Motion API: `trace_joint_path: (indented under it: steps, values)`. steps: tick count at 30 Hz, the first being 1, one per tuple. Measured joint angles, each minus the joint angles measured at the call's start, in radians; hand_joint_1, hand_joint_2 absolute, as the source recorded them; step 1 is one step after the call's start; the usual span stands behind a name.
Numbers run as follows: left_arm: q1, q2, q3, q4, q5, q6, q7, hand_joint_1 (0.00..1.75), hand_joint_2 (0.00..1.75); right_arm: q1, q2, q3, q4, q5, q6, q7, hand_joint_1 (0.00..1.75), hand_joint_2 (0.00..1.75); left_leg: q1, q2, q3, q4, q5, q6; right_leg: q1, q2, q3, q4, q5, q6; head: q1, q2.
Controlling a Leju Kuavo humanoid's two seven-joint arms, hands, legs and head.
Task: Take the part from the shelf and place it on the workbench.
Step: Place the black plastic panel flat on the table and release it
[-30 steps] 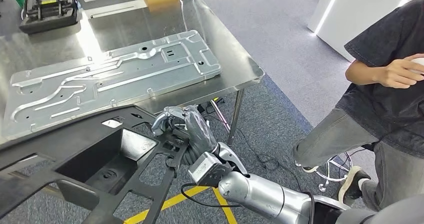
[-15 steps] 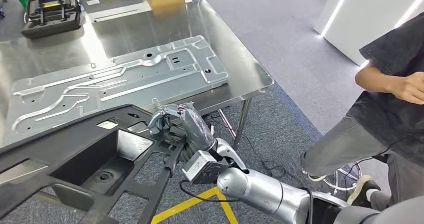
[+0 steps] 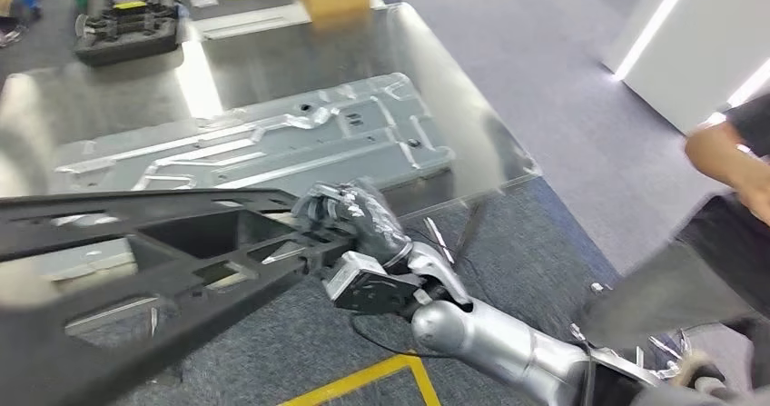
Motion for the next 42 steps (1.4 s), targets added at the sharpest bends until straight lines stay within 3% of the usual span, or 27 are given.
trace_joint_path:
  steps: [2,5,6,7,8,10,12,15,17,21,22,23,25,27,29,32,35,36,37,38,40,42]
  values:
    - [0.001,0.002,0.000,0.000,-0.002,-0.002,-0.002,0.00,1.75,-0.005,-0.025,-0.013,0.002,0.022,0.013,0.029,1.75,1.75,0.004,-0.001,0.027,-0.015,-0.007,0.013,-0.001,-0.002,-0.027,0.061,-0.007,0.007,0.028,0.000]
    - [-0.001,0.005,0.000,0.000,-0.003,-0.007,-0.003,0.00,1.75,-0.012,-0.058,-0.032,0.007,0.057,0.037,0.072,1.75,1.75,0.004,-0.001,0.057,-0.021,-0.026,0.026,-0.002,-0.003,-0.149,0.238,-0.062,0.014,0.074,0.000]
    - [-0.001,0.005,0.000,0.000,-0.003,-0.010,-0.002,0.00,1.75,-0.012,-0.069,-0.037,0.010,0.067,0.046,0.087,1.75,1.75,0.004,-0.001,0.067,-0.021,-0.034,0.027,-0.002,-0.003,-0.185,0.270,-0.075,0.017,0.087,0.000]
    - [0.000,0.005,0.000,0.000,-0.003,-0.013,0.000,0.00,1.75,-0.012,-0.082,-0.043,0.014,0.076,0.056,0.103,1.75,1.75,0.004,-0.002,0.078,-0.020,-0.042,0.027,-0.003,-0.004,-0.204,0.270,-0.071,0.019,0.100,0.000]
    - [0.001,0.005,0.000,0.000,-0.003,-0.017,0.002,0.00,1.75,-0.013,-0.096,-0.050,0.017,0.087,0.069,0.121,1.75,1.75,0.004,-0.003,0.091,-0.020,-0.051,0.026,-0.003,-0.004,-0.208,0.236,-0.044,0.021,0.113,0.000]
    - [0.002,0.005,0.000,0.000,-0.003,-0.020,0.006,0.00,1.75,-0.016,-0.126,-0.066,0.027,0.111,0.097,0.158,1.75,1.75,0.003,-0.006,0.115,-0.017,-0.073,0.020,-0.004,-0.006,-0.187,0.109,0.062,0.019,0.142,0.000]
    - [0.000,0.007,0.000,0.000,-0.004,-0.022,0.009,0.00,1.75,-0.020,-0.157,-0.080,0.040,0.125,0.120,0.184,1.75,1.75,0.001,-0.008,0.123,-0.010,-0.093,0.009,0.001,-0.007,-0.172,0.025,0.128,0.008,0.161,0.000]
    - [-0.003,0.012,0.001,0.000,-0.004,-0.024,0.012,0.00,1.75,-0.024,-0.204,-0.101,0.060,0.168,0.160,0.230,1.75,1.75,-0.002,-0.009,0.122,-0.001,-0.104,-0.006,0.003,-0.004,-0.167,0.014,0.133,-0.013,0.182,0.000]
    - [-0.004,0.017,0.001,0.000,-0.006,-0.027,0.015,0.00,1.75,-0.034,-0.234,-0.111,0.072,0.242,0.194,0.273,1.75,1.75,0.000,-0.006,0.100,0.046,-0.113,-0.014,-0.001,-0.004,-0.156,0.006,0.129,-0.022,0.192,0.000]
    - [-0.005,0.019,0.001,0.000,-0.008,-0.031,0.018,0.00,1.75,-0.054,-0.291,-0.114,0.103,0.379,0.246,0.331,1.75,1.75,0.008,-0.001,-0.042,0.256,-0.188,-0.031,-0.003,-0.005,-0.146,0.001,0.119,-0.031,0.200,0.000]
    - [-0.004,0.019,0.001,0.000,-0.008,-0.031,0.018,0.00,1.75,-0.055,-0.302,-0.114,0.110,0.392,0.252,0.337,1.75,1.75,0.009,-0.001,-0.061,0.264,-0.183,-0.032,-0.002,-0.005,-0.144,0.001,0.116,-0.031,0.202,0.000]
    - [-0.003,0.019,0.001,0.000,-0.008,-0.031,0.018,0.00,1.75,-0.055,-0.311,-0.114,0.117,0.399,0.255,0.340,1.75,1.75,0.009,-0.001,-0.063,0.238,-0.156,-0.031,-0.002,-0.004,-0.141,0.002,0.113,-0.031,0.202,0.000]
    - [-0.003,0.020,0.000,0.000,-0.008,-0.031,0.018,0.00,1.75,-0.057,-0.324,-0.114,0.126,0.403,0.258,0.342,1.75,1.75,0.007,-0.001,-0.030,0.118,-0.069,-0.022,-0.001,-0.003,-0.131,0.003,0.107,-0.029,0.203,0.000]
    - [-0.006,0.022,0.001,0.000,-0.008,-0.031,0.018,0.00,1.75,-0.062,-0.335,-0.114,0.133,0.405,0.258,0.342,1.75,1.75,0.002,-0.001,0.001,0.023,-0.029,-0.010,0.000,-0.001,-0.126,0.003,0.103,-0.022,0.207,0.000]
    - [-0.007,0.023,0.001,0.000,-0.008,-0.031,0.018,0.00,1.75,-0.065,-0.342,-0.114,0.140,0.405,0.259,0.343,1.75,1.75,-0.003,-0.001,0.009,0.002,-0.028,-0.002,-0.001,0.000,-0.125,0.001,0.102,-0.011,0.212,0.001]
    - [-0.006,0.021,0.001,0.000,-0.008,-0.031,0.018,0.00,1.75,-0.067,-0.355,-0.114,0.146,0.407,0.260,0.343,1.75,1.75,0.004,-0.001,0.027,-0.021,-0.006,0.012,0.000,-0.001,-0.130,0.021,0.083,0.006,0.227,0.001]
    - [-0.008,0.021,0.001,0.000,-0.009,-0.032,0.018,0.00,1.75,-0.074,-0.366,-0.114,0.155,0.438,0.275,0.359,1.75,1.75,0.005,0.001,0.036,-0.030,-0.003,0.021,-0.003,-0.003,-0.202,0.183,-0.002,0.013,0.257,0.001]
    - [-0.008,0.021,0.001,0.000,-0.008,-0.033,0.018,0.00,1.75,-0.074,-0.367,-0.114,0.159,0.459,0.282,0.368,1.75,1.75,0.004,0.001,0.036,-0.028,-0.004,0.022,-0.004,-0.003,-0.228,0.237,-0.021,0.017,0.265,0.001]
    - [-0.008,0.021,0.001,0.000,-0.008,-0.034,0.019,0.00,1.75,-0.075,-0.369,-0.114,0.166,0.484,0.286,0.376,1.75,1.75,0.004,0.001,0.036,-0.025,-0.007,0.022,-0.006,-0.004,-0.240,0.261,-0.022,0.020,0.271,0.001]
    - [-0.008,0.019,0.001,0.000,-0.008,-0.035,0.020,0.00,1.75,-0.077,-0.372,-0.114,0.175,0.513,0.288,0.382,1.75,1.75,0.005,0.000,0.036,-0.021,-0.010,0.021,-0.009,-0.004,-0.233,0.247,-0.005,0.023,0.278,0.001]
    - [-0.006,0.016,0.001,0.000,-0.008,-0.035,0.021,0.00,1.75,-0.088,-0.381,-0.114,0.194,0.577,0.303,0.388,1.75,1.75,0.006,-0.001,0.034,-0.006,-0.021,0.015,-0.015,-0.006,-0.175,0.134,0.053,0.028,0.295,0.002]
    - [-0.007,0.014,0.001,0.000,-0.007,-0.034,0.021,0.00,1.75,-0.102,-0.390,-0.112,0.216,0.634,0.330,0.389,1.75,1.75,0.002,-0.003,0.026,0.014,-0.034,0.005,-0.015,-0.006,-0.129,0.044,0.077,0.024,0.311,0.003]
